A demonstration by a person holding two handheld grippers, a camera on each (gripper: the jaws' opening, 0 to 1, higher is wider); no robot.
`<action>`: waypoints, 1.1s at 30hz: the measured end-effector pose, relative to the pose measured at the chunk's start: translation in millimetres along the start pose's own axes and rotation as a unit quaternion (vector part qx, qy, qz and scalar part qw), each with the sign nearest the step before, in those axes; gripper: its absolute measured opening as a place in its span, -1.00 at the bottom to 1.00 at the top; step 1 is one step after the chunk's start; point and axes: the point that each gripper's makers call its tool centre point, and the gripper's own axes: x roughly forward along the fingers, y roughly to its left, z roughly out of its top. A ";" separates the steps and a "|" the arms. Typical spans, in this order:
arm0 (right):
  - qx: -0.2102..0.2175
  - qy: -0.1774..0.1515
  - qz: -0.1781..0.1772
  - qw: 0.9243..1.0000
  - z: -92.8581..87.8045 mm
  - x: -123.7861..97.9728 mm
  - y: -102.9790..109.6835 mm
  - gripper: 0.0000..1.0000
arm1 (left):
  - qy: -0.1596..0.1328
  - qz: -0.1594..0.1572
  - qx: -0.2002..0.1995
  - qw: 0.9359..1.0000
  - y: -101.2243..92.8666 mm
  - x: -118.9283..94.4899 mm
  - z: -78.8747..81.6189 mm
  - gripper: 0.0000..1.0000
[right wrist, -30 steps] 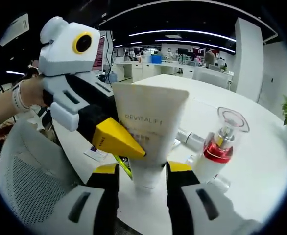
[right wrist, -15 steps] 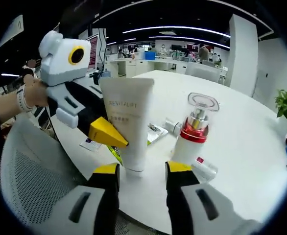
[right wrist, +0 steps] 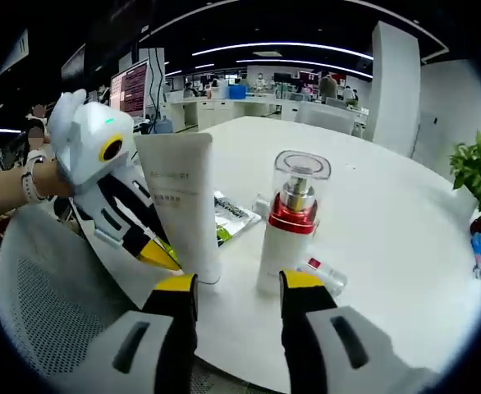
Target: Arrange the skincare products in the storage area until every visible bottle or jar stands upright without overlapping.
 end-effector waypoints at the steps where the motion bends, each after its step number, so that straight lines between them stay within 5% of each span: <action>1: 0.001 0.000 0.000 1.000 -0.2 -0.3 -0.8 -0.20 | -0.038 -0.004 -0.029 0.999 1.8 -5.9 11.1 -1.00; 3: 0.002 0.000 -0.002 1.000 -0.3 -1.2 -2.2 -0.20 | -0.046 -0.007 -0.059 0.997 2.5 -10.5 11.3 -1.00; 7: 0.001 0.006 -0.003 1.000 -2.9 -0.6 -4.6 -0.19 | -0.043 0.002 -0.045 0.998 6.3 -16.4 11.8 -0.94; 11: 0.002 0.013 -0.003 1.000 -5.9 3.1 -8.1 -0.17 | -0.058 -0.009 -0.060 0.996 2.9 -20.2 18.6 -0.65; 17: 0.006 0.019 -0.008 1.000 -9.0 7.1 -15.6 -0.15 | -0.058 0.011 -0.067 0.996 6.0 -10.1 20.7 -0.58; 25: 0.010 0.024 -0.014 1.000 -9.9 11.5 -23.2 -0.14 | -0.059 0.006 -0.066 0.996 2.0 2.0 24.2 -0.60; 33: 0.007 0.031 -0.013 0.999 -11.0 18.3 -27.7 -0.14 | -0.058 -0.005 -0.020 0.998 8.2 8.3 26.9 -0.66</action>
